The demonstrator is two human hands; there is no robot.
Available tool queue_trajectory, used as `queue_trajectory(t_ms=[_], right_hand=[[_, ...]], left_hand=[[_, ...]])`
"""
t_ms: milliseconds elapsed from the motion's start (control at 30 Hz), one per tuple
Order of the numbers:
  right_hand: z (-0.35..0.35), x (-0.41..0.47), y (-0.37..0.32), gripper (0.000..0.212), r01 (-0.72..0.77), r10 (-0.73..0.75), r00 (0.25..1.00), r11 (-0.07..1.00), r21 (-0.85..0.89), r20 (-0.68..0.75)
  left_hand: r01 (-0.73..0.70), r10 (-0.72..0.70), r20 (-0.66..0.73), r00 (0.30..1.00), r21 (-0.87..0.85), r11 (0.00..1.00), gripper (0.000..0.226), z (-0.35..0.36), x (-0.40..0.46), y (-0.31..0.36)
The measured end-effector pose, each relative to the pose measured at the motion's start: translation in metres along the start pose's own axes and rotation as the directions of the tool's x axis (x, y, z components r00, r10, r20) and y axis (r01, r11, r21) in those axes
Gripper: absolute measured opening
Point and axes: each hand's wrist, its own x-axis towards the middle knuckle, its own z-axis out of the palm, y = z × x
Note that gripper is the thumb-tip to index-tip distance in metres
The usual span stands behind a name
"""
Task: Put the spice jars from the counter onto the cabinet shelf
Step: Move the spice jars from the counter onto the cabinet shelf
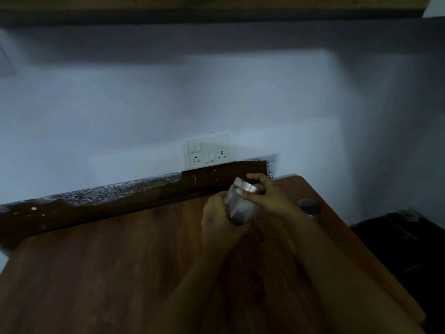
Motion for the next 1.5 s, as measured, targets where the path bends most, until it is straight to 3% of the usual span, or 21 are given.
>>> queue_trajectory(t_ms=[33, 67, 133, 200, 233, 267, 300, 367, 400, 467, 500, 533, 600, 700, 733, 867, 1000, 1067, 1200, 1367, 1500], right_hand=[[0.007, -0.001, -0.003, 0.082, 0.001, -0.003, 0.999, 0.999, -0.032, -0.046], [0.013, 0.000, -0.006, 0.071, -0.020, 0.019, 0.995, 1.000, -0.005, -0.102], [0.020, -0.002, -0.014, 0.054, -0.080, 0.093, 0.972, 0.994, 0.069, -0.215], [0.023, -0.004, -0.020, 0.050, -0.116, 0.156, 0.952, 0.980, 0.161, -0.263], [0.024, -0.006, -0.023, 0.052, -0.135, 0.185, 0.947, 0.971, 0.195, -0.263], [0.027, -0.008, -0.026, 0.054, -0.162, 0.214, 0.944, 0.964, 0.211, -0.252], [0.030, -0.010, -0.029, 0.058, -0.179, 0.229, 0.942, 0.961, 0.210, -0.246], [0.035, -0.012, -0.031, 0.062, -0.176, 0.229, 0.938, 0.961, 0.212, -0.259], [0.036, -0.013, -0.032, 0.061, -0.166, 0.225, 0.935, 0.961, 0.223, -0.272], [0.035, -0.017, -0.035, 0.057, -0.178, 0.252, 0.930, 0.946, 0.271, -0.268], [0.034, -0.021, -0.036, 0.058, -0.189, 0.272, 0.924, 0.936, 0.297, -0.268], [0.032, -0.023, -0.038, 0.060, -0.189, 0.280, 0.919, 0.930, 0.316, -0.276], [0.031, -0.027, -0.038, 0.061, -0.164, 0.265, 0.925, 0.925, 0.342, -0.273], [0.028, -0.034, -0.041, 0.061, -0.136, 0.237, 0.954, 0.890, 0.436, -0.186], [0.025, -0.035, -0.042, 0.060, -0.140, 0.231, 0.961, 0.878, 0.458, -0.150], [0.011, -0.035, -0.045, 0.046, -0.119, 0.176, 0.982, 0.860, 0.496, -0.069], [-0.006, -0.033, -0.054, 0.051, -0.096, 0.133, 0.988, 0.923, 0.374, -0.073], [-0.017, -0.030, -0.059, 0.057, -0.095, 0.100, 0.995, 0.936, 0.339, 0.003], [-0.043, -0.028, -0.061, 0.050, -0.025, -0.027, 0.995, 0.852, 0.523, 0.092], [-0.071, -0.028, -0.056, 0.039, 0.092, -0.121, 0.993, 0.815, 0.572, 0.012], [-0.096, -0.029, -0.056, 0.034, 0.076, -0.130, 0.990, 0.807, 0.585, 0.051]], left_hand=[[-0.062, 0.064, -0.027, 0.998, 0.064, 0.996, 0.072, -0.004, -0.002, 0.001], [-0.068, 0.068, -0.016, 0.998, 0.020, 0.997, 0.072, -0.009, -0.005, 0.002], [0.128, -0.104, 0.086, 0.991, -0.355, 0.926, 0.070, -0.023, -0.008, 0.005], [0.406, -0.300, 0.277, 0.913, -0.696, 0.593, 0.068, -0.038, -0.007, 0.001], [0.534, -0.334, 0.423, 0.842, -0.741, 0.407, 0.066, -0.045, -0.007, -0.002], [0.628, -0.316, 0.547, 0.775, -0.717, 0.302, 0.062, -0.048, -0.007, -0.005], [0.676, -0.266, 0.622, 0.736, -0.690, 0.259, 0.057, -0.051, -0.009, -0.006], [0.663, -0.226, 0.624, 0.748, -0.682, 0.309, 0.052, -0.052, -0.015, 0.000], [0.593, -0.240, 0.545, 0.803, -0.693, 0.410, 0.050, -0.051, -0.018, 0.004], [0.321, -0.185, 0.282, 0.942, -0.585, 0.745, 0.059, -0.049, -0.021, 0.006], [0.198, -0.118, 0.190, 0.975, -0.490, 0.849, 0.070, -0.046, -0.022, 0.006], [0.132, -0.071, 0.154, 0.986, -0.439, 0.889, 0.080, -0.042, -0.022, 0.003], [0.225, -0.091, 0.263, 0.961, -0.542, 0.810, 0.088, -0.047, -0.021, 0.002], [0.387, -0.072, 0.456, 0.887, -0.648, 0.656, 0.078, -0.053, -0.017, 0.000], [0.407, -0.061, 0.497, 0.865, -0.627, 0.664, 0.073, -0.052, -0.015, 0.003], [0.202, -0.018, 0.329, 0.944, -0.535, 0.820, 0.072, -0.051, -0.013, 0.024], [0.320, -0.063, 0.456, 0.888, -0.514, 0.796, 0.072, -0.053, -0.002, 0.037], [0.430, -0.162, 0.474, 0.865, -0.536, 0.727, 0.068, -0.051, 0.005, 0.038], [0.573, -0.234, 0.524, 0.819, -0.722, 0.388, 0.065, -0.045, 0.017, 0.052], [0.538, -0.203, 0.499, 0.842, -0.756, 0.372, 0.083, -0.023, 0.025, 0.081], [0.522, -0.225, 0.472, 0.852, -0.794, 0.312, 0.068, -0.006, 0.028, 0.098]])
